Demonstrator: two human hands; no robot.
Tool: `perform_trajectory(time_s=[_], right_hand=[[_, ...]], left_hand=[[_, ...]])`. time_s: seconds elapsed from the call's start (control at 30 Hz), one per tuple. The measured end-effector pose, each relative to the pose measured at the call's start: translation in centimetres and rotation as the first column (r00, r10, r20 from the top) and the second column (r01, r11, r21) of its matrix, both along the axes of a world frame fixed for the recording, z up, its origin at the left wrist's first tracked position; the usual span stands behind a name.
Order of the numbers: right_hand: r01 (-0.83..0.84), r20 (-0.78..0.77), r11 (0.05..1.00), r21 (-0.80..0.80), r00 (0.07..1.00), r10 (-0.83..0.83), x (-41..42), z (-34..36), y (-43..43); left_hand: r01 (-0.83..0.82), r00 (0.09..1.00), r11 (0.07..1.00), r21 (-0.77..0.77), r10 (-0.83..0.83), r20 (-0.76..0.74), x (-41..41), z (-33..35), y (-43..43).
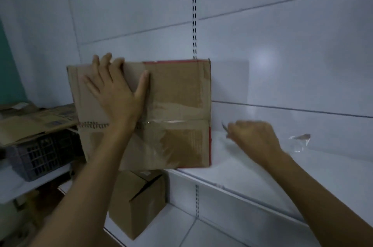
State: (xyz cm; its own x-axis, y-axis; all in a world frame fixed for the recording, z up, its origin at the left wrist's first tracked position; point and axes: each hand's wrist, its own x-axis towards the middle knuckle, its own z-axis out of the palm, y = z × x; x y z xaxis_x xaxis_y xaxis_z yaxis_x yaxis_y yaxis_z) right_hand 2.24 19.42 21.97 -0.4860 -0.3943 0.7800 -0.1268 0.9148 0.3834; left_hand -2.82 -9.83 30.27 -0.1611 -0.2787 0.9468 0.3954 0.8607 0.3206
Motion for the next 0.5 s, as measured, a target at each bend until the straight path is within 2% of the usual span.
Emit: perform_trajectory(time_s=[0.07,0.13,0.2,0.23,0.3,0.33,0.4,0.47,0.5], right_hand=[[-0.029,0.167,0.997,0.073,0.986,0.017,-1.2,-2.4,-0.4],[-0.014,0.305,0.999,0.043,0.952,0.000,-1.7,-3.5,-1.0],[-0.058,0.338,0.997,-0.045,0.938,0.070,-1.8,-4.0,-1.4],[-0.056,0.414,0.990,-0.126,0.904,0.104,-1.5,-3.9,-1.5],[-0.089,0.435,0.968,-0.233,0.881,0.185,-0.9,-3.6,-1.7],[-0.088,0.445,0.954,-0.288,0.870,0.214,-0.9,-3.7,-1.7],[-0.038,0.504,0.919,-0.392,0.827,0.249,-0.8,-3.6,-1.7],[0.032,0.485,0.934,-0.357,0.860,0.156,-1.1,-3.6,-1.9],[0.036,0.395,0.955,-0.294,0.915,0.087,-1.6,-3.8,-1.6]], left_hand=[[0.011,1.000,1.000,0.005,-0.011,-0.019,0.0,0.0,0.1],[-0.002,1.000,1.000,0.012,0.003,-0.031,-0.1,0.1,0.0],[-0.018,0.999,0.999,0.029,0.019,-0.032,-0.1,0.4,0.1],[-0.014,0.999,0.999,0.051,0.015,-0.029,0.0,0.5,0.2],[0.011,0.999,0.996,0.089,-0.007,-0.044,0.4,0.8,0.9],[0.012,0.996,0.998,0.059,-0.007,-0.086,0.7,0.9,1.9],[-0.027,0.981,0.990,-0.137,0.001,-0.192,1.5,1.2,5.2],[-0.029,0.987,0.940,-0.339,-0.027,-0.160,2.1,1.7,9.3],[-0.014,0.996,0.928,-0.371,-0.021,-0.089,2.3,2.0,11.0]])
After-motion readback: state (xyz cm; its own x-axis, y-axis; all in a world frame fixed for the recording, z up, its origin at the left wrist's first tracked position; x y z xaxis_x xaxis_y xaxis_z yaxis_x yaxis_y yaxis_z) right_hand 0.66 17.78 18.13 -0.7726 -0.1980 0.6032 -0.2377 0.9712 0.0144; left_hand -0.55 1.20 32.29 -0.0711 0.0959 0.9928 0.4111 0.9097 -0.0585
